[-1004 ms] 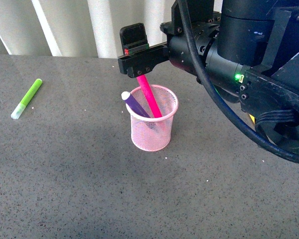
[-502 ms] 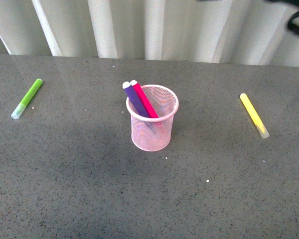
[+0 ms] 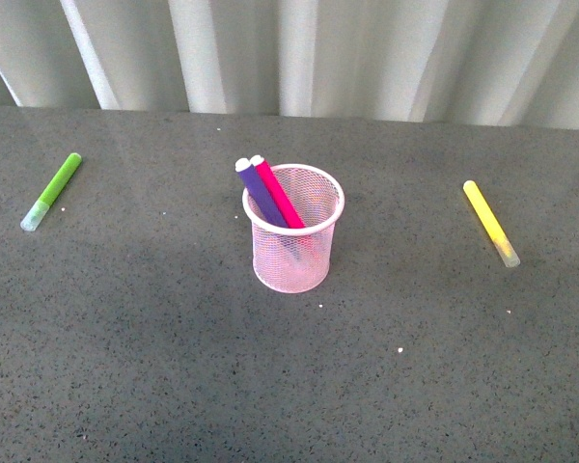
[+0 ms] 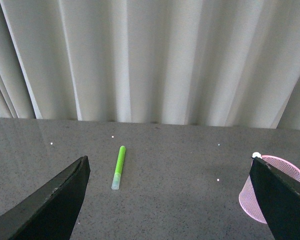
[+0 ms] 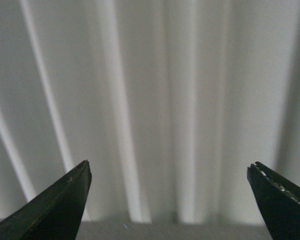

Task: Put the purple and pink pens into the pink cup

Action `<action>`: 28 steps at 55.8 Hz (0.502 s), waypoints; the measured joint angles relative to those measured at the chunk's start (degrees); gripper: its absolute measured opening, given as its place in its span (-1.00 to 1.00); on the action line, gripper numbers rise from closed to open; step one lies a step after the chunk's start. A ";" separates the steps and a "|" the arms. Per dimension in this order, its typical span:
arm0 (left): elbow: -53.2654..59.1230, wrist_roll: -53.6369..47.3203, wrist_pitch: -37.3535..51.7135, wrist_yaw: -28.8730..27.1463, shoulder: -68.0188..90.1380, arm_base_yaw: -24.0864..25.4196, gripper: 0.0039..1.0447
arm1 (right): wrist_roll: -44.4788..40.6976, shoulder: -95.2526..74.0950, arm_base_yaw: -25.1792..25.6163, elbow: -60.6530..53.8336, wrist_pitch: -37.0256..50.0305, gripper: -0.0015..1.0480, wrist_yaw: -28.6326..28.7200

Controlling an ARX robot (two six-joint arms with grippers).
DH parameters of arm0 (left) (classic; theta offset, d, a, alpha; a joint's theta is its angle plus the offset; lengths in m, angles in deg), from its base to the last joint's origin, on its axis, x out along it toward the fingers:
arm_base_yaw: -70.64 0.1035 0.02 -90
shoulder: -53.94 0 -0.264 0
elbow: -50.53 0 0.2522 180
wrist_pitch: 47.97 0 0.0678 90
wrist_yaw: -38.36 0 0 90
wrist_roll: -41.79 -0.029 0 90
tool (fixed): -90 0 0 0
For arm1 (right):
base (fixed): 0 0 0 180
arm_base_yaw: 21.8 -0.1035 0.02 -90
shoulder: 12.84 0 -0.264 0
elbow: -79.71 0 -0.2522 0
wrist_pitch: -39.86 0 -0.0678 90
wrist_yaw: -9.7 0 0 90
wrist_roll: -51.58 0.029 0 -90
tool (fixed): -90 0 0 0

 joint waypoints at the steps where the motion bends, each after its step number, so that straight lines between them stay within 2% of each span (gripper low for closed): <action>1: 0.00 0.02 0.00 0.02 0.00 0.00 0.88 | -1.29 2.08 -0.11 -0.24 -4.85 0.67 -2.25; 5: 0.00 0.02 0.00 0.04 0.00 0.00 0.88 | -3.41 5.73 -0.44 -2.84 -10.88 0.43 -3.87; 8: 0.00 0.02 0.00 0.00 -0.02 0.00 0.88 | -4.24 7.45 -0.85 -5.86 -11.08 0.23 -4.31; 11: 0.00 0.02 0.00 0.00 -0.02 0.00 0.88 | -4.81 9.09 -2.99 -8.33 -10.91 0.03 -7.41; 22: 0.00 0.00 0.00 0.00 -0.02 0.00 0.88 | -5.40 15.21 -4.74 -14.99 -10.14 -0.72 -7.93; 26: 0.00 0.00 0.00 0.00 0.00 0.00 0.88 | -5.57 16.96 -4.74 -16.68 -10.23 -0.94 -7.91; 28: 0.00 0.00 0.00 0.00 0.00 0.00 0.88 | -5.55 18.03 -4.74 -17.59 -10.36 -0.93 -7.93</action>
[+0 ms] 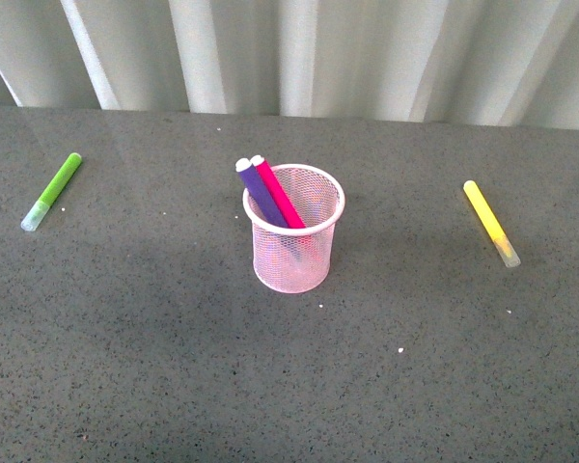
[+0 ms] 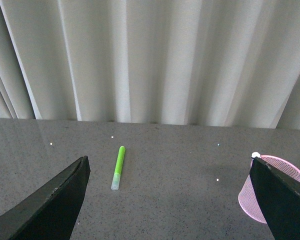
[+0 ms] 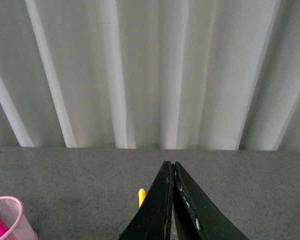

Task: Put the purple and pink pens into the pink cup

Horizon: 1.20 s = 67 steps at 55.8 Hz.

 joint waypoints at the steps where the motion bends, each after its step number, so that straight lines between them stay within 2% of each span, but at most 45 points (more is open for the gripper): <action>1: 0.00 0.00 0.00 0.00 -0.02 0.00 0.88 | -0.02 0.87 0.00 -0.63 -0.20 -0.93 0.00; 37: 0.00 0.00 0.00 0.02 0.00 0.00 0.88 | -0.02 18.08 0.00 -7.80 -10.14 -0.93 -0.02; 43: 0.00 0.00 0.00 0.00 0.00 0.00 0.88 | -0.04 19.87 -0.02 -8.76 -9.42 -0.93 0.00; 67: 0.00 0.00 0.00 0.00 -0.02 0.00 0.88 | -0.02 29.38 -0.02 -8.79 -18.71 -0.93 -0.15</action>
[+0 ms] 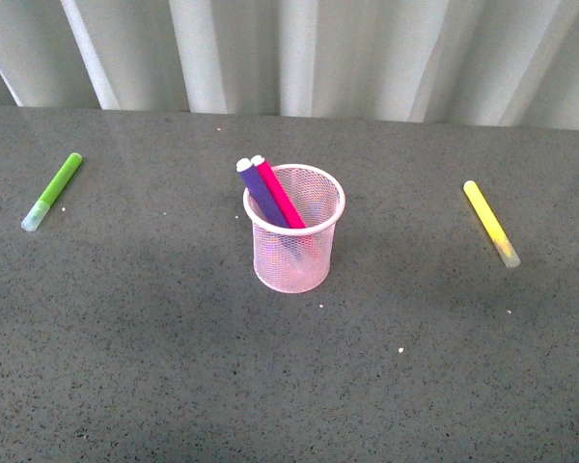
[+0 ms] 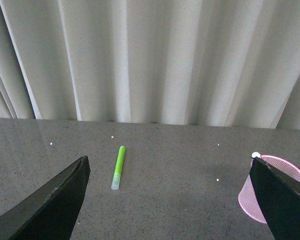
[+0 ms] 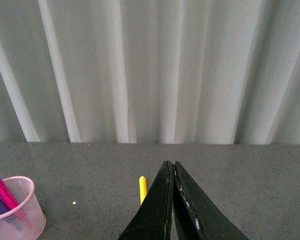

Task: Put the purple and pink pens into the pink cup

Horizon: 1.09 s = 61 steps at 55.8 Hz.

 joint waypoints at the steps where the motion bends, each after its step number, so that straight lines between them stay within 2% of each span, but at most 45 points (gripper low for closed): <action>1: 0.00 0.00 0.00 0.00 0.00 0.00 0.88 | -0.02 0.35 0.00 0.00 -0.35 -0.93 0.00; 14: 0.00 0.00 0.00 0.00 0.00 0.00 0.88 | 0.00 4.09 0.00 0.00 -4.09 -0.93 -0.02; 20: 0.00 0.00 0.00 0.00 0.00 0.00 0.88 | 0.02 11.39 0.00 0.00 -13.46 -0.93 -0.02; 36: 0.00 0.00 0.00 0.00 -0.02 0.00 0.88 | -0.02 13.84 0.00 0.00 -14.19 -0.92 -0.04; 52: 0.00 0.00 0.00 0.02 -0.02 0.00 0.88 | 0.00 13.84 0.00 0.00 -14.19 -0.06 -0.04; 57: 0.00 0.00 0.00 0.00 -0.02 0.00 0.88 | 0.00 13.84 0.00 0.00 -14.21 0.31 -0.04; 61: 0.00 0.00 0.00 0.02 -0.02 0.00 0.88 | 0.00 13.84 0.00 0.00 -14.19 0.51 -0.04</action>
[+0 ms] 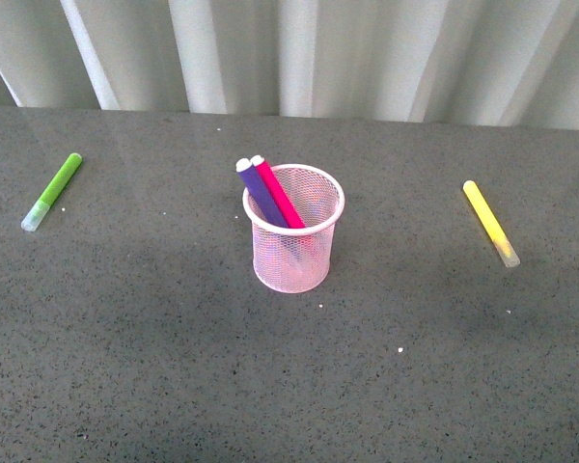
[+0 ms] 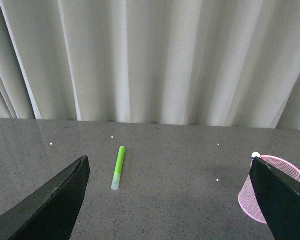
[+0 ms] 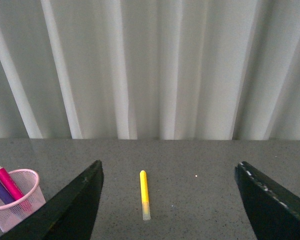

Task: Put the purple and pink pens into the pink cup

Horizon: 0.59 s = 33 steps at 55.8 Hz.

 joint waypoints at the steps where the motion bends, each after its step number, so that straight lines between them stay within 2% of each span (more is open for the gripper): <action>1: 0.00 0.00 0.00 0.00 0.00 0.00 0.88 | 0.00 0.00 0.00 0.00 -0.02 0.58 0.00; 7: 0.00 0.00 0.00 -0.02 0.00 0.00 0.88 | 0.07 0.00 0.00 0.00 0.00 0.90 0.00; 10: 0.00 0.00 0.00 0.00 0.00 0.00 0.88 | 0.02 0.00 0.00 0.00 0.00 0.85 0.00; 33: 0.00 0.00 0.00 0.00 0.00 0.00 0.88 | 0.04 0.00 0.00 0.00 -0.02 0.87 0.00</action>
